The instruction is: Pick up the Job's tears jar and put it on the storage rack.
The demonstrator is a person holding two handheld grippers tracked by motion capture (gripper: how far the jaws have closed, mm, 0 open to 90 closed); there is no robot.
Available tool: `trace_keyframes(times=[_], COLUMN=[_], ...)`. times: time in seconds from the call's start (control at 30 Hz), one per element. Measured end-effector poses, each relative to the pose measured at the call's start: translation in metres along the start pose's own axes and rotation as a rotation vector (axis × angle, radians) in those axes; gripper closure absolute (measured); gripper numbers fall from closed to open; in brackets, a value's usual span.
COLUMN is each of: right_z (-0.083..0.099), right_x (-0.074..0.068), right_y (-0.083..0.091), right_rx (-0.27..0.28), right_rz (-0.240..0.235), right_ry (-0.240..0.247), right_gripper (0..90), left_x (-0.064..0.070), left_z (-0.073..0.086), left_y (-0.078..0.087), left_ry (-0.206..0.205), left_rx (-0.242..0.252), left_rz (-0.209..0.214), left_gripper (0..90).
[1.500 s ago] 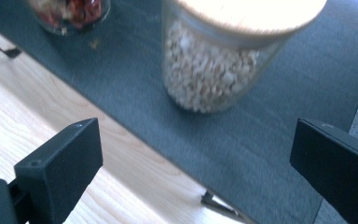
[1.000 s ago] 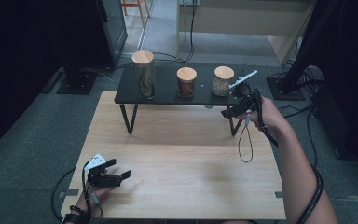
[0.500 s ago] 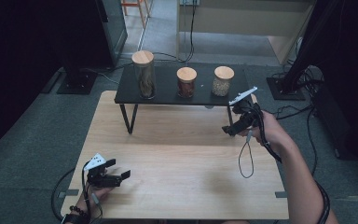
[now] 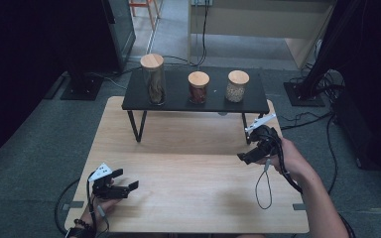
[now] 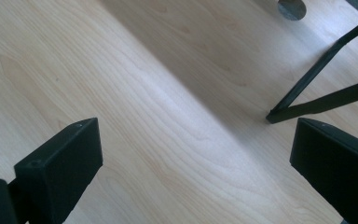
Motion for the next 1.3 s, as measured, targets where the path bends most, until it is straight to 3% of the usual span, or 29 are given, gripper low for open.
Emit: trace_keyframes(times=[0.8, 1.3], right_z=[0.074, 0.117], right_x=[-0.006, -0.011], right_y=[-0.030, -0.054], right_rx=[0.013, 0.040], right_rz=[-0.021, -0.012], right_ry=[-0.071, -0.087], right_gripper=[2.1, 1.5], left_x=[0.001, 0.002], left_z=[0.000, 0.000], left_y=[0.000, 0.000], left_ry=[0.002, 0.011], left_rx=[-0.001, 0.002], left_rz=[-0.007, -0.016], left_gripper=[2.2, 2.2])
Point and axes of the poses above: each handheld gripper's, and its own axes: y roughly backward along the jaws, z roughly out of its underside, x roughly to its right, the point moved 1 cm from there along -y, roughly forward along the jaws, and after that the axes turned 6 degrees about -y, right-handed, at the moved point
